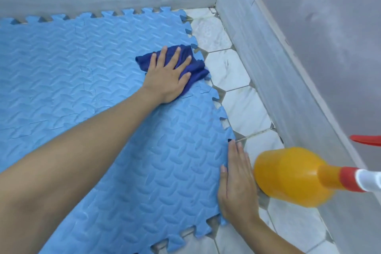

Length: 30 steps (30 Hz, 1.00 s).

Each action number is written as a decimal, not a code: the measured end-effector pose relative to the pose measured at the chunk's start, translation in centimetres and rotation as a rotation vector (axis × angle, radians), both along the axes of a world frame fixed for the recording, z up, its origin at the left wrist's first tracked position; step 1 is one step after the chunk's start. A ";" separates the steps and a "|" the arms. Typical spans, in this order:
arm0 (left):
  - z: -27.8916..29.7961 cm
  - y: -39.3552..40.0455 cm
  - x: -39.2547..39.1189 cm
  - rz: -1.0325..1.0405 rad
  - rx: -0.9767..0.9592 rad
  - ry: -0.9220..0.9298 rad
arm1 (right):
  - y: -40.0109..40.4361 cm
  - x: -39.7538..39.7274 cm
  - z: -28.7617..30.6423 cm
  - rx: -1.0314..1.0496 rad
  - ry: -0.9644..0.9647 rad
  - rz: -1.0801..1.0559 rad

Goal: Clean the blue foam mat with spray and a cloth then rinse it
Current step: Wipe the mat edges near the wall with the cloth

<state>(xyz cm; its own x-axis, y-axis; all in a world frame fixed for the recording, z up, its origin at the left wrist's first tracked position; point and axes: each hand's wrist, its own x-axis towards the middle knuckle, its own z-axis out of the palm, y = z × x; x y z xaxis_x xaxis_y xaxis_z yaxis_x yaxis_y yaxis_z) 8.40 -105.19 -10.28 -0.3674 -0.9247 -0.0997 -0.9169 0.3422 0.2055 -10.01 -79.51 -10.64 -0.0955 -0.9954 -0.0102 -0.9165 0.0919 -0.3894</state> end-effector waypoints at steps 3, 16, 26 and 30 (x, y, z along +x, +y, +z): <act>0.1 6.5 3.3 -0.348 -0.041 -0.013 | 0.1 -0.1 -0.1 -0.018 -0.105 -0.066; 0.3 2.3 -5.8 -0.512 -0.060 -0.095 | -0.6 0.0 0.1 -0.041 -0.034 -0.058; 2.5 9.8 4.1 -0.396 -0.113 0.041 | -0.5 -0.1 0.2 -0.031 -0.013 -0.070; 0.1 12.8 3.2 -0.384 -0.076 -0.052 | -0.7 -0.1 0.3 -0.038 -0.001 -0.051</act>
